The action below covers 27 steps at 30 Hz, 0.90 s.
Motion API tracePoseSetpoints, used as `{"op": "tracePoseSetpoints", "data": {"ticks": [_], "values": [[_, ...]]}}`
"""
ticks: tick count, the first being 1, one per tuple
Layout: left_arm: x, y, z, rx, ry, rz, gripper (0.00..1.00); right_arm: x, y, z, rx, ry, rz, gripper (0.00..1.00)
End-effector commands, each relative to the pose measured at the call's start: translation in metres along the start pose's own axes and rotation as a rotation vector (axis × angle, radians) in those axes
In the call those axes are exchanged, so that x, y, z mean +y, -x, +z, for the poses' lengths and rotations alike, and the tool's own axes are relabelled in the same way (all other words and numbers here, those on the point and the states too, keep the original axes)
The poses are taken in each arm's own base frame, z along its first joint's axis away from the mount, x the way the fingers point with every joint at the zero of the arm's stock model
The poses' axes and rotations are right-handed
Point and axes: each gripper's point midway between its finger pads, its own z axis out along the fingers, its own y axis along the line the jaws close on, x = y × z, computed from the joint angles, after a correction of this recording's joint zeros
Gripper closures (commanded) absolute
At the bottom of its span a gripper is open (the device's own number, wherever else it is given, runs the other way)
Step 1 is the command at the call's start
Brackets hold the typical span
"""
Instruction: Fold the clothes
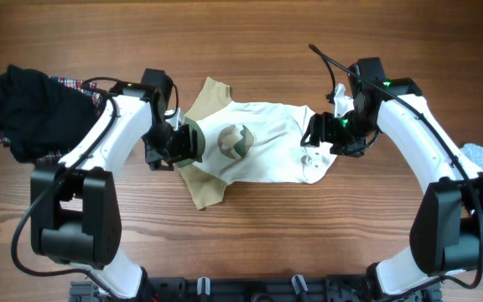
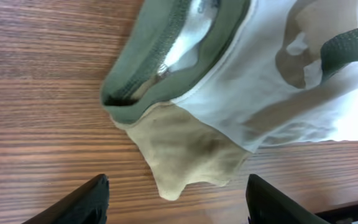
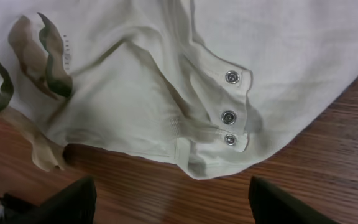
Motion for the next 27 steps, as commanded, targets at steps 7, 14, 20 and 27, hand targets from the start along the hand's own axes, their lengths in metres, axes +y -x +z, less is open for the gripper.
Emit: {"op": "tracePoseSetpoints", "data": {"ticks": [7,14,20,27], "values": [[0.005,-0.053,0.071,0.089,0.038,-0.062,0.26,-0.001,0.004,-0.002,-0.025,-0.009,0.008,0.2],[-0.006,-0.068,0.078,0.139,-0.006,-0.094,0.88,-0.005,0.004,-0.002,-0.029,-0.031,0.009,0.19],[-0.01,-0.083,0.067,0.188,-0.033,-0.112,0.96,-0.009,0.005,-0.002,-0.032,-0.054,0.009,0.18],[-0.029,-0.053,0.022,0.003,-0.15,-0.088,0.96,-0.009,0.006,-0.002,-0.036,-0.056,0.009,0.18]]}}
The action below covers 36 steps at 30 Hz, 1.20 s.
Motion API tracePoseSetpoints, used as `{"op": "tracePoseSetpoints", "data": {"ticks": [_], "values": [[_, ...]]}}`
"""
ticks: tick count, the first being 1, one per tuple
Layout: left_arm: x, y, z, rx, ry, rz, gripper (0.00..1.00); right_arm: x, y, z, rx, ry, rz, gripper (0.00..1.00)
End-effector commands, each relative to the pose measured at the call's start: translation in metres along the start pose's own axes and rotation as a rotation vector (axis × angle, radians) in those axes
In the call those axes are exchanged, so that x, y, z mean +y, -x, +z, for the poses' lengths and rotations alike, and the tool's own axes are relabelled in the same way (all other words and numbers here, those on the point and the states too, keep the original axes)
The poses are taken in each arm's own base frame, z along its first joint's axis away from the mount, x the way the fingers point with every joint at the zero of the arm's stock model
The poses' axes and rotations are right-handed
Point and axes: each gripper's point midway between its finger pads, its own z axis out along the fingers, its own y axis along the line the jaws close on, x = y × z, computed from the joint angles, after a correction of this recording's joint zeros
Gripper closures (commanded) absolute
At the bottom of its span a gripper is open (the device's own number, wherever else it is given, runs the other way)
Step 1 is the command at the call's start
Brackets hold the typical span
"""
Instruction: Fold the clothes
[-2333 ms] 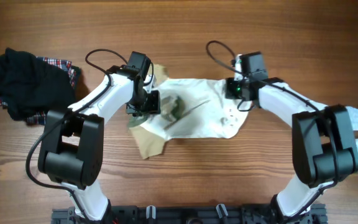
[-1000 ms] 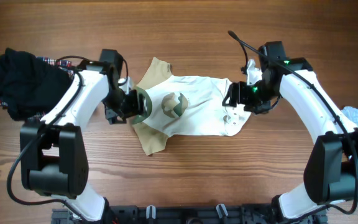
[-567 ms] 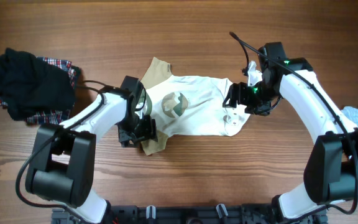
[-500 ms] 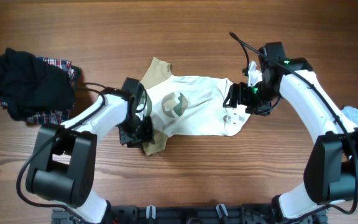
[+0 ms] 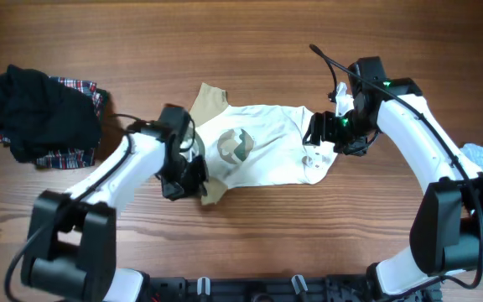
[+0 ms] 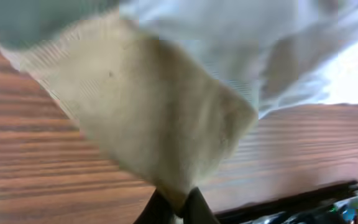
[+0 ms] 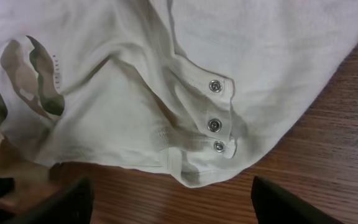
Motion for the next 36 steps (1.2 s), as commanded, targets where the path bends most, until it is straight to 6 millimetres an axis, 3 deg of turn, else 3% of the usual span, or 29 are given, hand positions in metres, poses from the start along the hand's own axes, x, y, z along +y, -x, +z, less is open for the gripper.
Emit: {"op": "tracePoseSetpoints", "data": {"ticks": [1,9,15,18,24,25,26,27,28,33,36], "values": [[-0.017,0.014,-0.016,-0.068,-0.083,-0.004,0.96,-0.002,0.0,-0.002,-0.011,-0.015,0.008,0.18],[-0.037,0.046,-0.024,-0.188,-0.177,0.007,0.88,-0.002,0.0,-0.002,-0.011,-0.015,0.008,0.18],[-0.018,0.082,-0.031,-0.373,-0.042,0.008,0.89,-0.002,-0.001,-0.002,-0.008,-0.015,0.009,0.18],[-0.01,0.103,-0.036,-0.471,0.015,0.006,0.94,-0.002,-0.001,-0.002,-0.008,-0.015,0.009,0.18],[-0.009,0.125,-0.022,-0.504,0.017,-0.023,0.96,-0.002,-0.001,-0.002,-0.008,-0.015,0.009,0.18],[-0.008,0.128,-0.018,-0.504,0.019,-0.031,0.87,-0.002,-0.001,-0.002,-0.008,-0.015,0.009,0.18],[-0.006,0.129,-0.016,-0.502,0.026,-0.034,0.55,-0.002,-0.001,-0.002,-0.007,-0.016,0.009,0.18],[-0.005,0.13,-0.016,-0.504,0.032,-0.037,0.35,-0.002,-0.001,-0.002,-0.007,-0.016,0.009,0.18],[-0.004,0.131,-0.016,-0.509,0.038,-0.038,0.28,-0.002,-0.001,-0.002,-0.007,-0.015,0.009,0.18],[-0.003,0.118,-0.016,-0.442,0.02,-0.055,0.28,-0.002,-0.003,-0.002,0.0,-0.017,0.01,0.18],[-0.01,0.107,-0.022,-0.411,-0.013,-0.031,0.47,-0.002,-0.002,-0.002,-0.001,-0.017,0.011,0.18]]}}
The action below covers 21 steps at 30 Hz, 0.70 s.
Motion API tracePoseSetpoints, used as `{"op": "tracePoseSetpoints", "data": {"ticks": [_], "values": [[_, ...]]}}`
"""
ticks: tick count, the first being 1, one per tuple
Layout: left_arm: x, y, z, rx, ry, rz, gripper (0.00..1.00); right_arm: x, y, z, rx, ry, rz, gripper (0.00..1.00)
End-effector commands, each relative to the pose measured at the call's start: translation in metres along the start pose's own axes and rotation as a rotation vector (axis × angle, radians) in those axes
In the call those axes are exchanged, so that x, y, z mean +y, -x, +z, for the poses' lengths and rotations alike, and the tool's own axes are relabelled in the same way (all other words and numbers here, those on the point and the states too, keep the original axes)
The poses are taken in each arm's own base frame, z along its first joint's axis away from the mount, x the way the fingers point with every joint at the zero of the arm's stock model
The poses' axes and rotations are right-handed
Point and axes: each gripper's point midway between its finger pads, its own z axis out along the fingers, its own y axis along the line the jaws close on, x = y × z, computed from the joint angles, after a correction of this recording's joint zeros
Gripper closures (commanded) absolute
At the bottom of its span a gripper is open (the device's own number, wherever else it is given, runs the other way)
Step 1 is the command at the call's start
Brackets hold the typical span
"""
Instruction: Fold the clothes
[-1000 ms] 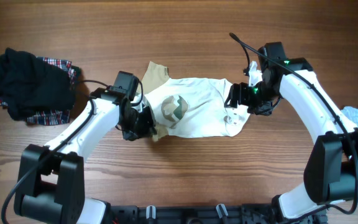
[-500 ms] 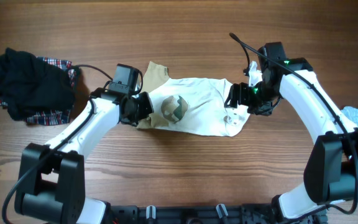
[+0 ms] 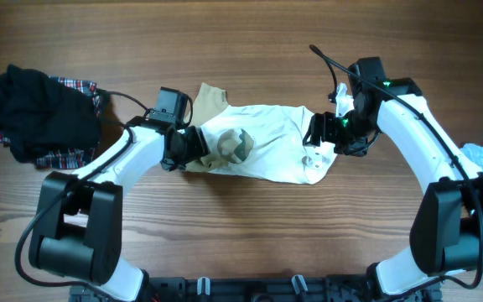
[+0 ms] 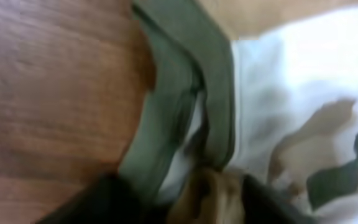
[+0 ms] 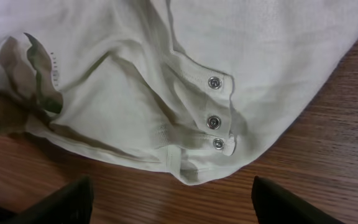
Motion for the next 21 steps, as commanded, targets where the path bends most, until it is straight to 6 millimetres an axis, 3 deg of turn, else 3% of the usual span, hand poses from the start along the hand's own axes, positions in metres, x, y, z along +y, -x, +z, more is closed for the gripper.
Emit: {"op": "tracePoseSetpoints", "data": {"ticks": [1,6,7,8,9,10,14,16,21], "values": [[-0.016,0.006,-0.022,-0.024,-0.071,0.042,0.51,-0.002,0.0,-0.002,-0.009,-0.015,0.007,0.18],[-0.026,0.016,-0.055,-0.125,-0.114,0.106,0.48,-0.002,-0.002,-0.002,-0.003,-0.016,-0.012,0.18],[-0.028,0.013,-0.058,-0.119,-0.124,0.11,0.55,-0.002,-0.002,-0.002,-0.003,-0.016,-0.015,0.18],[-0.032,0.006,-0.058,-0.094,-0.135,0.12,0.67,-0.002,-0.002,-0.002,-0.003,-0.016,-0.015,0.18],[-0.033,-0.007,-0.055,-0.058,-0.118,0.159,0.88,-0.002,-0.002,-0.002,-0.003,-0.016,-0.015,0.18],[-0.036,-0.016,-0.052,-0.036,-0.11,0.206,0.96,-0.002,-0.002,-0.002,-0.003,-0.016,-0.015,0.18],[-0.05,-0.049,-0.028,0.015,-0.034,0.481,0.96,-0.002,-0.001,-0.002,-0.008,-0.015,-0.017,0.18],[-0.048,-0.058,-0.013,0.047,0.011,0.531,0.96,-0.002,-0.001,-0.002,-0.005,-0.016,-0.016,0.18],[-0.043,-0.054,0.005,0.047,0.051,0.585,0.96,-0.002,-0.001,-0.002,-0.005,-0.016,-0.016,0.18]]}}
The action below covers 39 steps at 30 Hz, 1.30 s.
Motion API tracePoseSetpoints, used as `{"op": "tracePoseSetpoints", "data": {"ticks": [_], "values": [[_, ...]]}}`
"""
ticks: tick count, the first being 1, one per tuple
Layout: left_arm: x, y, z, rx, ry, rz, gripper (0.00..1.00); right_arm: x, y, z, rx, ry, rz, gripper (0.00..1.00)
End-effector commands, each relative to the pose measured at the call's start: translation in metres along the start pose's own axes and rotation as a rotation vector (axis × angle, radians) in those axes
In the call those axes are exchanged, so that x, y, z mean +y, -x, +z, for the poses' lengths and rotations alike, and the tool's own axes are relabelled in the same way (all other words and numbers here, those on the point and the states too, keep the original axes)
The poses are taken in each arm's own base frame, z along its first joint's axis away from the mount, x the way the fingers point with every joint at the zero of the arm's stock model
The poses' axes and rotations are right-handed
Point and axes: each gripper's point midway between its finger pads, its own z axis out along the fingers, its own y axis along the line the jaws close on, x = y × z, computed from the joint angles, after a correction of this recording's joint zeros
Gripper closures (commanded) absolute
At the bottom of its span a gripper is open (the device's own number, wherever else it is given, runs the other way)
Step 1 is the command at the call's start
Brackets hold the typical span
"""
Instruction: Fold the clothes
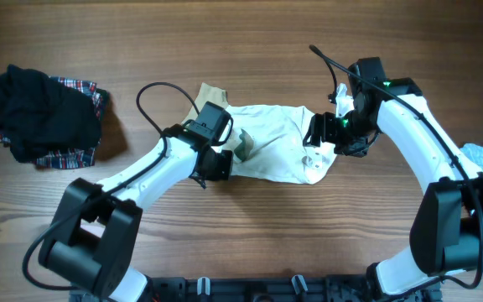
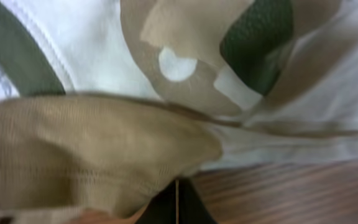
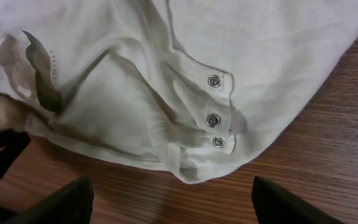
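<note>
A cream baby bodysuit point(image 1: 275, 147) with a camouflage print point(image 2: 229, 43) lies across the middle of the table. My left gripper point(image 1: 216, 164) is shut on its near tan sleeve point(image 2: 86, 149), which is folded over the chest and covers part of the print; the fingertips point(image 2: 177, 208) are pressed together under the cloth. The far tan sleeve point(image 1: 210, 94) still sticks out flat. My right gripper point(image 1: 315, 144) hovers open over the snap end, and the snaps point(image 3: 213, 118) show above its spread fingers point(image 3: 61, 199).
A heap of black and plaid clothes point(image 1: 44, 117) sits at the far left. A light blue cloth pokes in at the right edge. The left arm's cable point(image 1: 153, 96) loops over the wood behind the bodysuit.
My left gripper moved right from the green collar to the bodysuit's front edge, bringing the tan sleeve over the print. The right gripper stayed put.
At first my left gripper was open by the collar, with the near sleeve spread on the table. Then it was shut on that sleeve's tip, then at the collar with it, and now it holds the sleeve folded over the chest. The right gripper stayed open throughout.
</note>
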Motion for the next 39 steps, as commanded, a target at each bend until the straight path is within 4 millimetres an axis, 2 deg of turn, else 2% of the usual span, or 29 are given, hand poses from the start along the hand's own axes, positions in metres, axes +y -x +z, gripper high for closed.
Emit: {"op": "tracePoseSetpoints", "data": {"ticks": [1,6,10,11,12,14,15,17,19,21,22,27,30,32,34,36,37,39], "values": [[0.012,0.018,0.004,-0.066,0.081,0.059,0.96,-0.002,0.0,-0.002,-0.009,-0.015,-0.016,0.18],[0.024,0.053,-0.001,-0.211,0.154,0.077,0.96,-0.002,0.0,-0.002,-0.008,-0.015,-0.016,0.18],[0.045,0.082,-0.011,-0.313,0.177,0.015,0.96,-0.002,0.0,-0.002,-0.009,-0.015,-0.017,0.18],[0.048,0.083,-0.015,-0.306,0.176,-0.011,0.96,-0.002,-0.001,-0.002,-0.007,-0.016,-0.026,0.18],[0.044,0.083,-0.023,-0.279,0.152,-0.016,0.94,-0.003,-0.003,-0.002,0.001,-0.018,-0.048,0.18],[0.024,0.078,-0.036,-0.225,0.057,-0.004,0.91,-0.004,-0.009,-0.002,0.025,-0.022,-0.058,0.19],[0.014,0.072,-0.038,-0.204,0.014,0.006,0.91,-0.004,-0.011,-0.002,0.036,-0.024,-0.054,0.19],[0.007,0.058,-0.03,-0.149,0.002,0.026,0.9,-0.007,-0.022,-0.003,0.079,-0.032,-0.042,0.2],[0.009,0.049,-0.019,-0.116,0.016,0.033,0.9,-0.009,-0.031,0.0,0.11,-0.038,-0.025,0.22],[0.015,0.042,-0.007,-0.084,0.032,0.028,0.9,-0.016,-0.045,0.011,0.152,-0.048,0.018,0.26],[0.018,0.039,-0.002,-0.069,0.044,0.025,0.89,-0.02,-0.052,0.021,0.165,-0.044,0.022,0.28],[0.024,0.034,0.019,-0.025,0.068,0.019,0.9,-0.009,-0.073,0.064,0.173,0.073,-0.014,0.29],[0.024,0.035,0.019,-0.03,0.067,0.02,0.9,0.002,-0.065,0.074,0.121,0.109,-0.017,0.3],[0.024,0.035,0.019,-0.029,0.067,0.019,0.9,0.002,-0.057,0.075,0.09,0.1,0.028,0.4],[0.024,0.035,0.019,-0.029,0.067,0.019,0.91,0.001,-0.055,0.075,0.083,0.097,0.05,0.54],[0.024,0.035,0.019,-0.029,0.067,0.02,0.91,-0.001,-0.057,0.075,0.09,0.084,0.071,0.86],[0.024,0.035,0.019,-0.03,0.067,0.02,0.91,-0.002,-0.06,0.075,0.1,0.08,0.076,0.94],[0.024,0.035,0.019,-0.029,0.067,0.02,0.91,-0.004,-0.07,0.074,0.141,0.066,0.093,0.96]]}}
